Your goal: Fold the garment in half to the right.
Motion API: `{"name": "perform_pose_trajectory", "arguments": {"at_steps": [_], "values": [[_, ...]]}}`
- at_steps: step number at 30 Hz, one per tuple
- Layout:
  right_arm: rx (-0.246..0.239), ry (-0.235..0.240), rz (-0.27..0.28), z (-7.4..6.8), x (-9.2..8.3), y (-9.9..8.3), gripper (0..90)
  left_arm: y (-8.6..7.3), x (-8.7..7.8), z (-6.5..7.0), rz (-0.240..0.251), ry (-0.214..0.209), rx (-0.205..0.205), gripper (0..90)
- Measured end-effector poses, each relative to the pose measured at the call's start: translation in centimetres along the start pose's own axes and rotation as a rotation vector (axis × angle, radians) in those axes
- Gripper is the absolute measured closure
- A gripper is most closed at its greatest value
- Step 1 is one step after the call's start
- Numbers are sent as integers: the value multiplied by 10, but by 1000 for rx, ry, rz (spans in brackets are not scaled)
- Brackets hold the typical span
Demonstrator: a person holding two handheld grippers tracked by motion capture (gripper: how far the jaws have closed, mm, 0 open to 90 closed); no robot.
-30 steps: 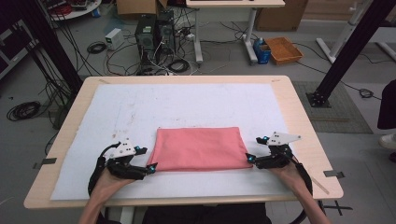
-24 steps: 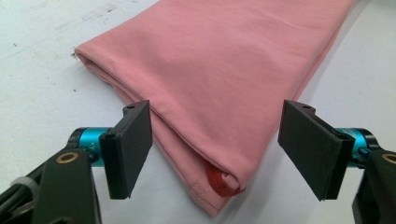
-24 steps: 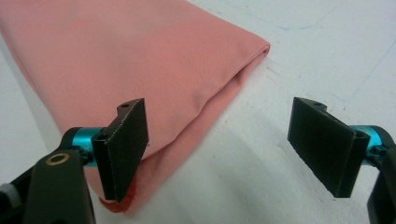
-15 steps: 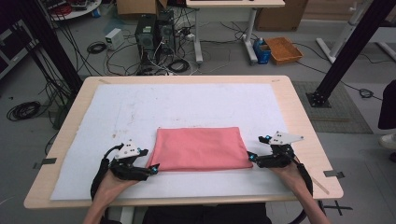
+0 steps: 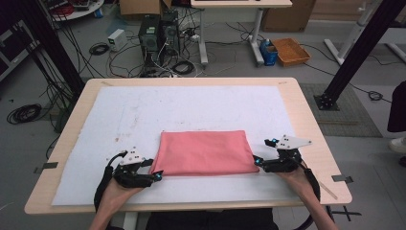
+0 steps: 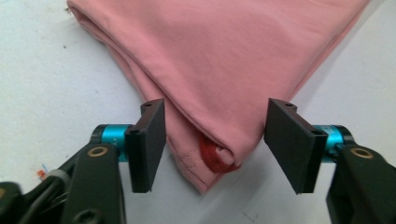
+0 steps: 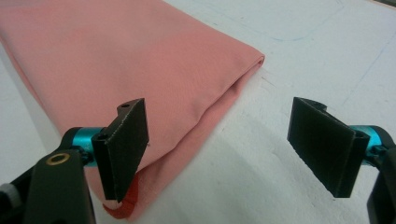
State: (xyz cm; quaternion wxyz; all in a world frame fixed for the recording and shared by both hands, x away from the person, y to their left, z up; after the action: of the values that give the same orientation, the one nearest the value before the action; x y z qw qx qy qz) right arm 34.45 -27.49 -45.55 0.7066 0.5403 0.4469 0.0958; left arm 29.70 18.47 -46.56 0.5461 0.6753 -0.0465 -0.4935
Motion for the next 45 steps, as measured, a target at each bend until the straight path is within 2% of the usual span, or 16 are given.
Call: {"name": "perform_pose_trajectory", "arguments": {"at_steps": [5,10,12,17,22,25,27,31,33,37,42,45], "values": [[-4,0,4,-1,0,1,203,-3,2,-2,-5,20,-30,411],[-2,2,8,-2,0,2,203,-4,2,-1,-4,29,-33,416],[-5,2,9,-3,0,2,203,-5,2,1,-8,36,-17,416],[6,8,21,-6,0,6,203,-5,2,3,-10,46,-9,448],[6,12,73,-7,-3,21,203,-6,1,4,-11,55,-6,499],[35,36,101,-7,0,35,203,-6,1,4,-9,64,-9,543],[48,29,108,-5,5,45,203,-7,1,5,-8,69,-10,572],[64,21,103,-4,23,63,203,-7,0,6,-6,70,4,633],[83,31,92,-5,38,73,203,-7,0,7,-7,69,12,661],[85,43,77,-10,63,92,204,-7,1,9,-5,65,22,722],[30,105,43,-33,95,114,231,-7,0,8,-5,56,16,767],[-4,142,2,-48,116,125,249,-7,0,6,-5,49,4,782]]}}
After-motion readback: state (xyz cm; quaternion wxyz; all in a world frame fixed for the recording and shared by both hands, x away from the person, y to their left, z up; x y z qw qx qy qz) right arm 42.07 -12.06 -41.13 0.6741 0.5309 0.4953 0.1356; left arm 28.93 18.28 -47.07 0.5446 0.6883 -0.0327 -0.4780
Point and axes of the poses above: each handheld gripper's, and its own axes: x roughly forward along the jaws, y roughly out of its top, z roughly to its right, the point moved 3 cm from there along x, roughly forward along the jaws, and after that the axes turned 1 degree about x, right-handed, at the moved point
